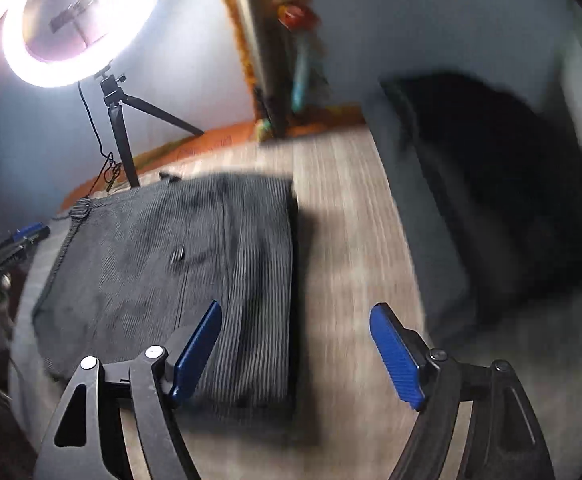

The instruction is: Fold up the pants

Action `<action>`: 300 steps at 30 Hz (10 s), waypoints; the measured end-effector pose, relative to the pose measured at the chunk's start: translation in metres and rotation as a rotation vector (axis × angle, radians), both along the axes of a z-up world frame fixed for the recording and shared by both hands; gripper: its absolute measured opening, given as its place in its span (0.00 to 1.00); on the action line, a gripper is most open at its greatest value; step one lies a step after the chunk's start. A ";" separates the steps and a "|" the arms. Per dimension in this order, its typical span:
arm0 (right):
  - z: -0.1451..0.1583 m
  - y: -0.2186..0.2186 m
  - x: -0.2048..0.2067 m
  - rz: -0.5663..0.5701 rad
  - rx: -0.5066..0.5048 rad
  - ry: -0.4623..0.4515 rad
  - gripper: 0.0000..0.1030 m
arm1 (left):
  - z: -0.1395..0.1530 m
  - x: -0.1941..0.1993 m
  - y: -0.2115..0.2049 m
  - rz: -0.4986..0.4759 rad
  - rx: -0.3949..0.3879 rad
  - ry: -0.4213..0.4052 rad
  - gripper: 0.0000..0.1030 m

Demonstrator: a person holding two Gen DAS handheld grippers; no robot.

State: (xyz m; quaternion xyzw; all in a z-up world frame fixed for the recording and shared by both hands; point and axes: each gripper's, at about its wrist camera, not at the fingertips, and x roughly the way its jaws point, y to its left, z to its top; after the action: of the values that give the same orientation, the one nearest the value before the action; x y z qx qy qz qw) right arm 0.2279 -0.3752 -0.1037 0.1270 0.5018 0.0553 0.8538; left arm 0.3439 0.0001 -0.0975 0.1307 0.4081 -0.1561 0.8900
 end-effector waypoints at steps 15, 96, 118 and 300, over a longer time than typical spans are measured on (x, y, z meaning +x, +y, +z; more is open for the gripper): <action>-0.054 0.027 -0.034 -0.160 0.421 0.051 0.75 | -0.033 0.029 -0.133 -0.100 -0.047 0.053 0.27; 0.014 0.417 0.012 0.677 -0.033 -0.168 0.44 | 0.009 -0.078 0.216 0.435 -0.351 -0.022 0.51; 0.019 0.205 0.051 0.347 0.295 -0.052 0.81 | -0.034 -0.089 0.156 0.405 -0.638 0.373 0.66; 0.150 -0.076 -0.033 -0.068 -0.273 -0.284 1.00 | 0.107 -0.143 -0.219 -0.114 -0.329 -0.063 0.78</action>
State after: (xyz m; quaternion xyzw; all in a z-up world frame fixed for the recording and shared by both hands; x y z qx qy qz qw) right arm 0.1949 -0.4515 0.0462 0.0180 0.3747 -0.0246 0.9266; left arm 0.2005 -0.2185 0.0092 0.0109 0.3410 -0.2667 0.9014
